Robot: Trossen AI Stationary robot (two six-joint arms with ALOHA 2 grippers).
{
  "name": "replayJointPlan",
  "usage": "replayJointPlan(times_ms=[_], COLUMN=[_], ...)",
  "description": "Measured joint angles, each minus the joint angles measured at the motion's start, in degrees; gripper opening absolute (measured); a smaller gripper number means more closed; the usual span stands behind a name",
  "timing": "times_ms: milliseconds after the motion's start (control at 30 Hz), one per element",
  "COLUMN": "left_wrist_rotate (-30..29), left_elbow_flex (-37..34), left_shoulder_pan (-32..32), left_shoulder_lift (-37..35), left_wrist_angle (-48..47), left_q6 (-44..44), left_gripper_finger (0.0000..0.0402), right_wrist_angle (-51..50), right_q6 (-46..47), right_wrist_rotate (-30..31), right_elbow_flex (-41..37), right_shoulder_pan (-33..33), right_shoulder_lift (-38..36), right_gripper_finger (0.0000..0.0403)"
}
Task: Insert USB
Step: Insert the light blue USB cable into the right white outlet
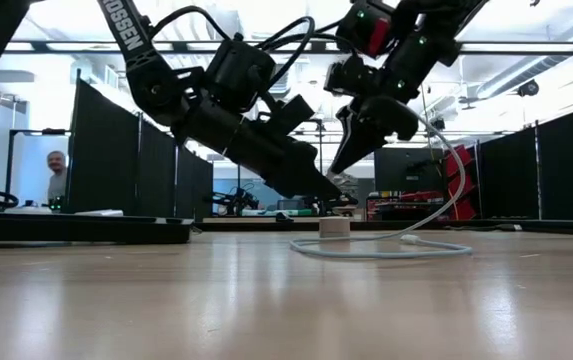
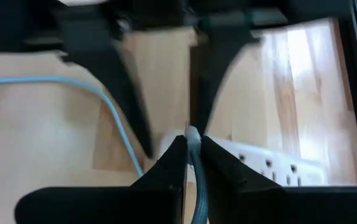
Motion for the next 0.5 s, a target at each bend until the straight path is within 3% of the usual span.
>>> replayJointPlan(times_ms=[233, 500], left_wrist_rotate=[-2.26, -2.29], left_elbow_flex=[-0.41, -0.5], left_shoulder_pan=[0.22, 0.24], left_shoulder_lift=[-0.01, 1.04], left_wrist_angle=[-4.16, -2.05], left_q6=[-0.8, -1.65], left_gripper_finger=[0.0171, 0.0161], right_wrist_angle=[-0.42, -9.14], right_q6=[4.22, 5.75], right_wrist_rotate=[-0.04, -1.44], right_elbow_flex=[0.04, 8.13], right_shoulder_pan=[-3.15, -5.78], right_shoulder_lift=[2.1, 9.16], right_gripper_finger=[0.0014, 0.0014])
